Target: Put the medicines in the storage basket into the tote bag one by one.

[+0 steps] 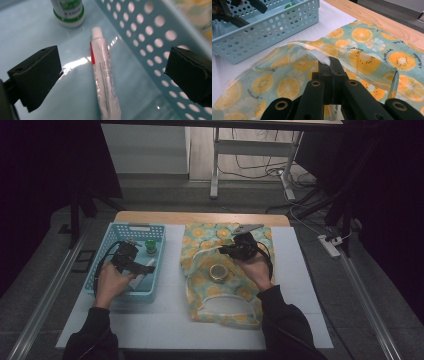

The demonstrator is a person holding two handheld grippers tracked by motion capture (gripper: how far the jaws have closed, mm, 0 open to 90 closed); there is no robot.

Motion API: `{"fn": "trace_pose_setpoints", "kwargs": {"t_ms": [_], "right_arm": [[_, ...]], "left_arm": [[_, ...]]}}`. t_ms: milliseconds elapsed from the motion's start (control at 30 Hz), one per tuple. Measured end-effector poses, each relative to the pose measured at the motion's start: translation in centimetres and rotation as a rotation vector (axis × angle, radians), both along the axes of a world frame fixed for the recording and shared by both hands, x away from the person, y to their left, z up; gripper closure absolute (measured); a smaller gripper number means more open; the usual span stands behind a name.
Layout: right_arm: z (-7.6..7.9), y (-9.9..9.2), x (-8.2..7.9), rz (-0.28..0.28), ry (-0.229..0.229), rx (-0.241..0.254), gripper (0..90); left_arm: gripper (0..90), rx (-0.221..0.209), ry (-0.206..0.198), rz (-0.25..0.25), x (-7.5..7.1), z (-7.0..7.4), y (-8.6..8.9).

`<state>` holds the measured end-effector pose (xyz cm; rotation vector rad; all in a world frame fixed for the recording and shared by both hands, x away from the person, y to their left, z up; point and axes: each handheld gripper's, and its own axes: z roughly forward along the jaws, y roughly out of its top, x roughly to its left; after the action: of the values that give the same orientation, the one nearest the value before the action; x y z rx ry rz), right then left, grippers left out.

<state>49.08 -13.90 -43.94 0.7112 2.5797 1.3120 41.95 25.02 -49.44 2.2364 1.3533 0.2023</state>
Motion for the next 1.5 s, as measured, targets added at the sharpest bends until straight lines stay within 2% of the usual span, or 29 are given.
{"fn": "trace_pose_setpoints", "kwargs": {"t_ms": [100,300,500,600,733,800,1067,1167,1233,1433,1500], "right_arm": [[0.0,0.0,0.0,0.000,0.000,0.000,89.6],[0.0,0.0,-0.1,0.002,-0.001,0.001,89.5],[0.1,0.1,-0.1,0.004,-0.004,0.001,89.5],[0.1,0.1,-0.1,0.005,-0.004,0.001,89.5],[0.1,0.1,-0.1,0.005,-0.004,0.000,89.5],[0.1,0.1,-0.1,0.006,-0.006,0.000,89.5],[0.1,0.1,-0.2,0.006,-0.008,-0.002,89.5],[0.1,0.1,-0.2,0.006,-0.009,-0.001,89.5],[0.2,0.1,-0.2,0.006,-0.009,0.001,89.5],[0.2,0.1,-0.2,0.006,-0.012,0.001,89.5],[0.2,0.0,-0.1,0.005,-0.013,0.003,89.5]], "left_arm": [[0.0,0.026,0.028,-0.002,0.4,-0.4,0.0],[0.6,0.038,0.102,0.012,1.1,-1.2,0.2],[6.3,0.099,0.144,0.018,1.4,-1.9,0.0],[16.5,0.128,0.140,0.018,1.2,-1.9,-0.2],[36.7,0.174,0.142,-0.011,1.1,-2.0,-0.6],[43.8,0.156,0.141,-0.009,1.1,-2.0,-0.6],[65.8,0.128,0.149,0.008,1.1,-1.9,-0.5],[67.8,0.126,0.152,0.010,1.1,-1.9,-0.5],[68.2,0.125,0.168,0.019,1.2,-1.8,-0.5],[68.7,0.142,0.187,0.008,1.5,-1.6,-0.6],[68.7,0.133,0.187,0.012,1.5,-1.6,-0.6]]}}
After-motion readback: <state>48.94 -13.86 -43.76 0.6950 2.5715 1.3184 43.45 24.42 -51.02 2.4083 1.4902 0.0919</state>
